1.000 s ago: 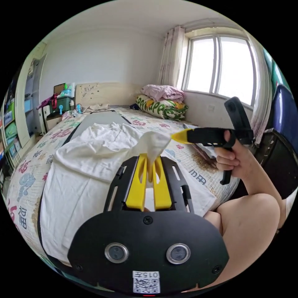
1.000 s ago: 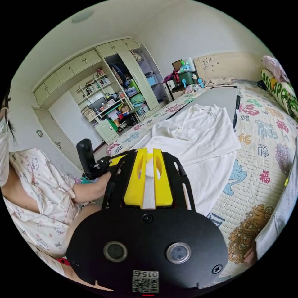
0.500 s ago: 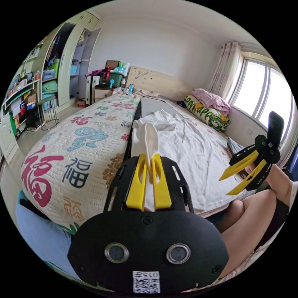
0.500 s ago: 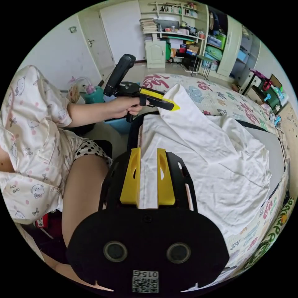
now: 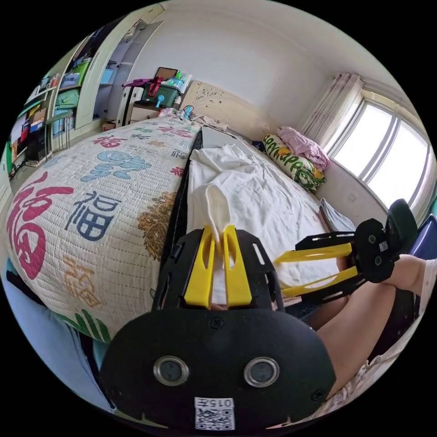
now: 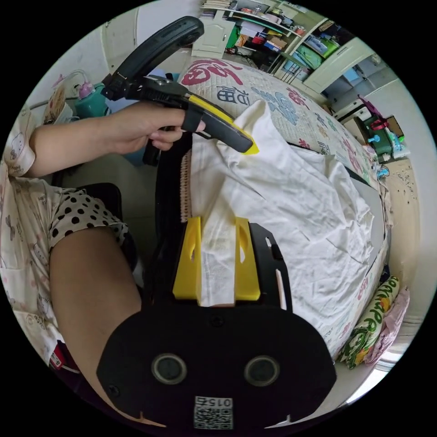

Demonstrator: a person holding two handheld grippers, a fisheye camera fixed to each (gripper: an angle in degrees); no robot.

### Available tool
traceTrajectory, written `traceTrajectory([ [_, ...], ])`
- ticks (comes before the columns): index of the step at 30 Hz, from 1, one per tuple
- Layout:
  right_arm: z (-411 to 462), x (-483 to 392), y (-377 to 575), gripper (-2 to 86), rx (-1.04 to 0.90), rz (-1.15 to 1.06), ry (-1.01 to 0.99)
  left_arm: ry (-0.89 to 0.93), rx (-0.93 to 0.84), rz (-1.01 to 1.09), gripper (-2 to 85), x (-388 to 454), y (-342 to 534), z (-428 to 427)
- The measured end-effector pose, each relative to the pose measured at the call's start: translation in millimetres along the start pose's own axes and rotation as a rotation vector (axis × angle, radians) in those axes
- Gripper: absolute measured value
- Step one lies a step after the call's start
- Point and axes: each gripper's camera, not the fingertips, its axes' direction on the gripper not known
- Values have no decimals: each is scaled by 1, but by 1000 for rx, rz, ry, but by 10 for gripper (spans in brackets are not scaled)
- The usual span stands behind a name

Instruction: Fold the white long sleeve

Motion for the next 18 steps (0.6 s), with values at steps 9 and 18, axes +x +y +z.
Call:
traceTrajectory([
  [9,-48,117,8,1,112,290,-263,106,-8,127,11,30,-98,-48],
  [18,-263,425,289,12,69,1158,541,-514,355,-115,40,-161,-421,-243],
])
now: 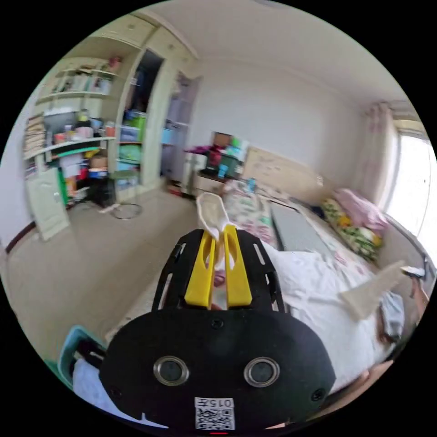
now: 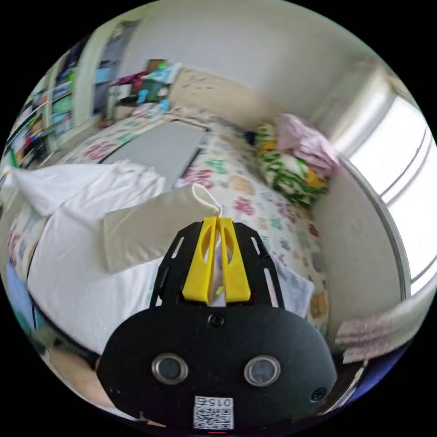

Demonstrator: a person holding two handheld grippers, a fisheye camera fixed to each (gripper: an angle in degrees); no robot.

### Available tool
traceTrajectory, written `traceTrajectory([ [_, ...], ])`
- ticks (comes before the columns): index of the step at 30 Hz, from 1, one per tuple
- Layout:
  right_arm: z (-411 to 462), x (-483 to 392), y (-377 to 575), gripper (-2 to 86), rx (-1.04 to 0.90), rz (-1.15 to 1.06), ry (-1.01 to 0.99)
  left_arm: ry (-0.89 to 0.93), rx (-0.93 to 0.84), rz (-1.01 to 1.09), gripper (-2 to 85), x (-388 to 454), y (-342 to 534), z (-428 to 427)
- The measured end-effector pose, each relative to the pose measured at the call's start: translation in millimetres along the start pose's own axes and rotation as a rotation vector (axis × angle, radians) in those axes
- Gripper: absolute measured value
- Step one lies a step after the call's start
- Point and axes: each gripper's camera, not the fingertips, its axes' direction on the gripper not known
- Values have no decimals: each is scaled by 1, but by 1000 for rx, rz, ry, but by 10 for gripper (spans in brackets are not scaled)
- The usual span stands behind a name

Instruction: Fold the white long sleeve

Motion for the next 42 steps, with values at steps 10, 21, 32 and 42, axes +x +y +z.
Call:
traceTrajectory([
  [10,14,92,126,104,-68,378,-490,323,-336,77,111,35,139,-27],
  [21,-36,-34,219,130,-351,43,-806,627,-622,185,107,81,233,-121],
  [32,-86,-33,225,79,-412,41,-887,633,-660,282,16,61,217,-161],
  [42,-146,-34,237,7,-361,-17,-760,574,-598,364,7,45,216,-201],
])
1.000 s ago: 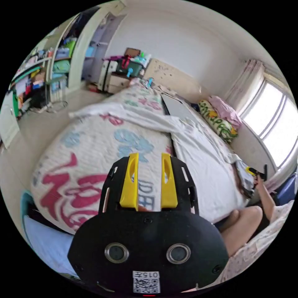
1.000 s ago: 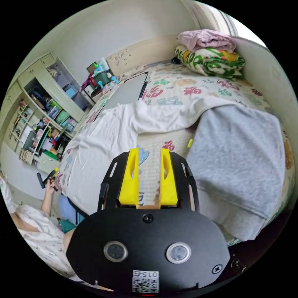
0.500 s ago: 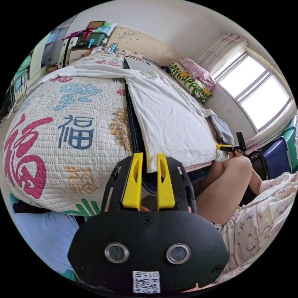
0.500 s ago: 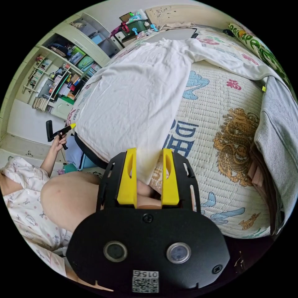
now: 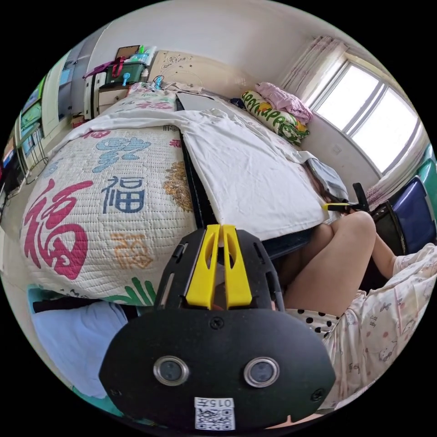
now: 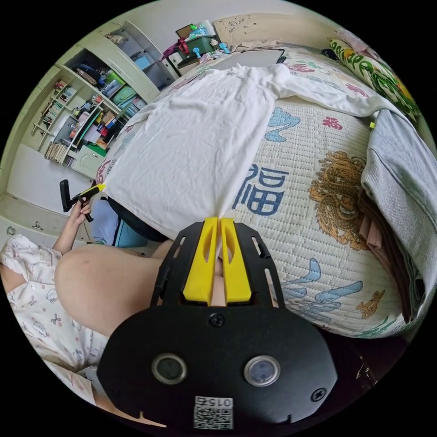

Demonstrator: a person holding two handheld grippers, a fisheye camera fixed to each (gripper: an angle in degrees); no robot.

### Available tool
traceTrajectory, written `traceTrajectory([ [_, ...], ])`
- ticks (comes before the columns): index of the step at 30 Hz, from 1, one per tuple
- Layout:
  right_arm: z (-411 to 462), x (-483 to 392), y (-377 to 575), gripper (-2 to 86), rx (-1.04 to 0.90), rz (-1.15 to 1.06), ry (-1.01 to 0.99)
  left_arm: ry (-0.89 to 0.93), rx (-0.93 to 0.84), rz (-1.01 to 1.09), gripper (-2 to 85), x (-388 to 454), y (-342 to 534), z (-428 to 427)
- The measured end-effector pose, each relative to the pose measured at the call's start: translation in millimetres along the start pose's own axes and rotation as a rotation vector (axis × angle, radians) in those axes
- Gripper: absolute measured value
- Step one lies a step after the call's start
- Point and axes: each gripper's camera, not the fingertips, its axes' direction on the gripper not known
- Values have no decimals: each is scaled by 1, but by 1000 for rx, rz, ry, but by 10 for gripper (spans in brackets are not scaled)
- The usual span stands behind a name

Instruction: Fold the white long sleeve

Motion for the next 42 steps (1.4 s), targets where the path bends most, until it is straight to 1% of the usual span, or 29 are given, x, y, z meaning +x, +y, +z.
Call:
traceTrajectory([
  [5,9,-23,4,10,-18,-5,88,-80,-44,9,12,4,5,35],
  [9,6,-38,6,25,-28,-28,130,-78,-52,1,28,0,1,47],
  [12,1,-43,11,50,-34,-21,133,-6,-25,-49,75,-20,-2,51],
  [14,-7,-40,17,96,22,-6,41,74,33,-109,92,-36,-3,57],
  [16,-8,-38,19,102,26,2,0,103,18,-130,90,-42,-5,75],
  [18,-6,-38,18,76,2,30,20,56,3,-118,64,-39,-6,89],
  [19,-5,-41,17,56,-18,32,29,-3,-1,-91,28,-35,-5,92],
  [23,-4,-61,21,14,-26,-10,68,-45,0,-41,13,-33,-1,107],
  [29,5,-85,21,3,-35,-30,131,-162,-42,14,7,-26,4,167],
  [35,11,-115,20,2,-48,-71,211,-228,-71,46,2,-27,8,221],
  [42,6,-135,19,3,-48,-79,226,-335,-61,102,5,-27,26,270],
])
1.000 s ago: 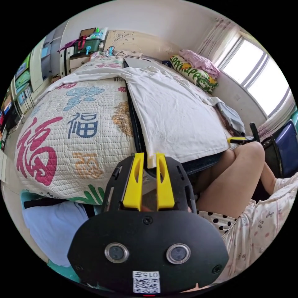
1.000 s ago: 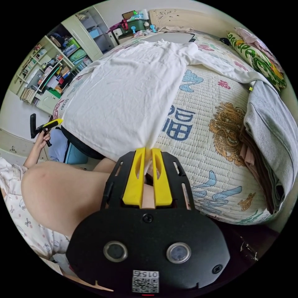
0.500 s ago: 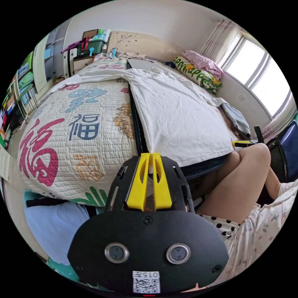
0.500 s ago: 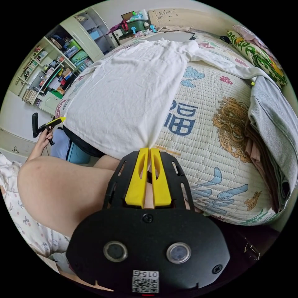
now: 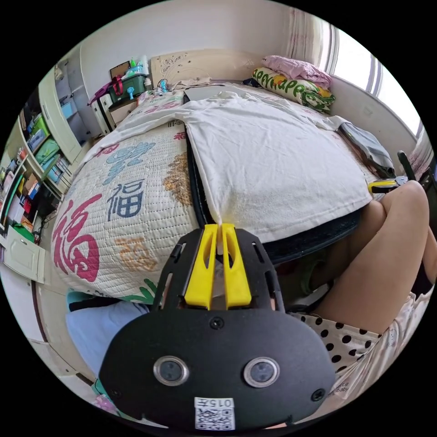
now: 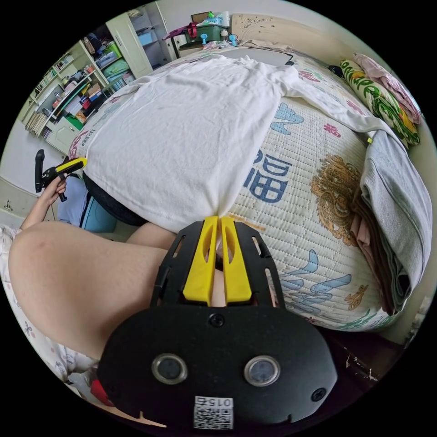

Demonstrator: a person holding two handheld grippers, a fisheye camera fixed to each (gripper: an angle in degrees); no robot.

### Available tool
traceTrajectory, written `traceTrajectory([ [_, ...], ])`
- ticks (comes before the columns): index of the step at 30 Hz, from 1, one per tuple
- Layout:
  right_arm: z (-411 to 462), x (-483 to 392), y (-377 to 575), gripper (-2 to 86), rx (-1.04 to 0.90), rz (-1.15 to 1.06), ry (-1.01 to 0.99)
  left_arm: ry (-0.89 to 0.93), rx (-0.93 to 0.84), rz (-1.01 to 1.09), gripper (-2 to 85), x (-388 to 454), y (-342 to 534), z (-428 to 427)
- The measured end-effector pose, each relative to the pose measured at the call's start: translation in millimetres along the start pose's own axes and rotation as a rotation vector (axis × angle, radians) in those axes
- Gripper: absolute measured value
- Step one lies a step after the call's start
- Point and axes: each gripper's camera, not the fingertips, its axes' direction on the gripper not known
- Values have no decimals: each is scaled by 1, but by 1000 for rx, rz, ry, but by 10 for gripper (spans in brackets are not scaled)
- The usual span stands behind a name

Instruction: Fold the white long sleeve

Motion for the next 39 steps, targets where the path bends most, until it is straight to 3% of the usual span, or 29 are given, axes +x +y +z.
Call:
traceTrajectory([
  [7,-19,-10,3,3,31,20,-15,148,55,-163,61,-64,34,29],
  [15,-45,-13,-3,4,41,32,-42,50,192,-179,91,-108,57,9],
  [20,-67,-14,-10,6,43,36,-49,167,297,29,114,-49,-12,46],
  [27,-104,4,-17,15,59,31,-133,303,274,246,142,58,-98,135],
  [32,-202,119,15,62,393,250,-437,352,137,291,155,78,-91,209],
  [39,-298,266,-10,92,753,557,-466,229,189,316,138,80,-60,222],
])
